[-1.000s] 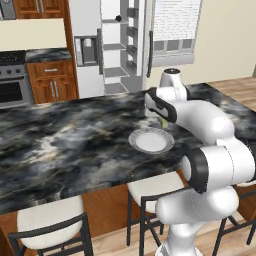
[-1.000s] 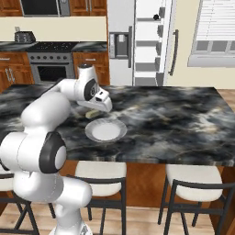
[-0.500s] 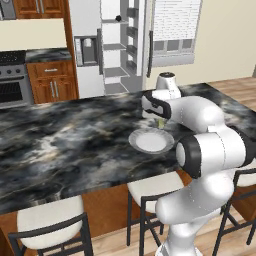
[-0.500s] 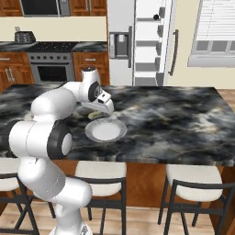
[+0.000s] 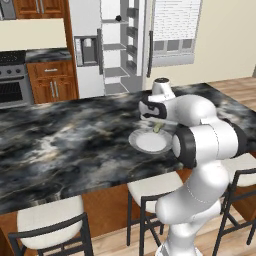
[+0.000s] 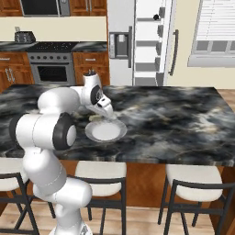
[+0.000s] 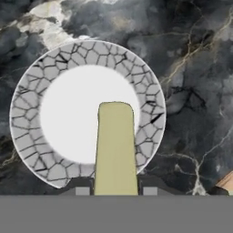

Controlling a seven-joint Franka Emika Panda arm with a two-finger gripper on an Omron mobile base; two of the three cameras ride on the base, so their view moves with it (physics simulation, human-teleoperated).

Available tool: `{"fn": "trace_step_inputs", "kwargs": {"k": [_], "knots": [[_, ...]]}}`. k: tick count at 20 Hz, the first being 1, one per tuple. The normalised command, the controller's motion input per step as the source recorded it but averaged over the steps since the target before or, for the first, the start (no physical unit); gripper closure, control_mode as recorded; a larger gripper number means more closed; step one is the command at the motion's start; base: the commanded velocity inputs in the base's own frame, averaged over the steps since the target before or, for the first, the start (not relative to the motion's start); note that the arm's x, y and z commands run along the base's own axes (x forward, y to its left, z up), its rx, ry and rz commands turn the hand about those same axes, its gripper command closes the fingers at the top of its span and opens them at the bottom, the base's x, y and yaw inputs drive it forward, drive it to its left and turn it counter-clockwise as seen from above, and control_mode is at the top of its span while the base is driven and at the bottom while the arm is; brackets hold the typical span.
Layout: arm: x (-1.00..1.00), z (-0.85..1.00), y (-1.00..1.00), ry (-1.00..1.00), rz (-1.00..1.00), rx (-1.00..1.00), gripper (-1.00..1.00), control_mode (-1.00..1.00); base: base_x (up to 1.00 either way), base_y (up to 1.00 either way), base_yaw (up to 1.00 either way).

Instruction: Retrieve the butter from the fridge and place it on a plate on the dining table. Then retrieve the butter knife by the fridge and place it near the plate.

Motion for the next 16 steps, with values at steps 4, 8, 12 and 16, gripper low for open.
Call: {"fn": "trace_step_inputs", "kwargs": {"k": [4, 8, 12, 16], "knots": [[0.12, -0.32, 0.0, 0.0, -0.07, 0.0, 1.0, -1.0, 0.0, 0.0, 0.0], [0.12, -0.28, -0.06, -0.01, -0.02, 0.01, 1.0, -1.0, 0.0, 0.0, 0.0], [0.03, -0.26, -0.02, -0.02, -0.02, 0.0, 1.0, -1.0, 0.0, 0.0, 0.0], [0.0, -0.22, 0.0, 0.0, -0.05, 0.0, 1.0, -1.0, 0.0, 0.0, 0.0]]}}
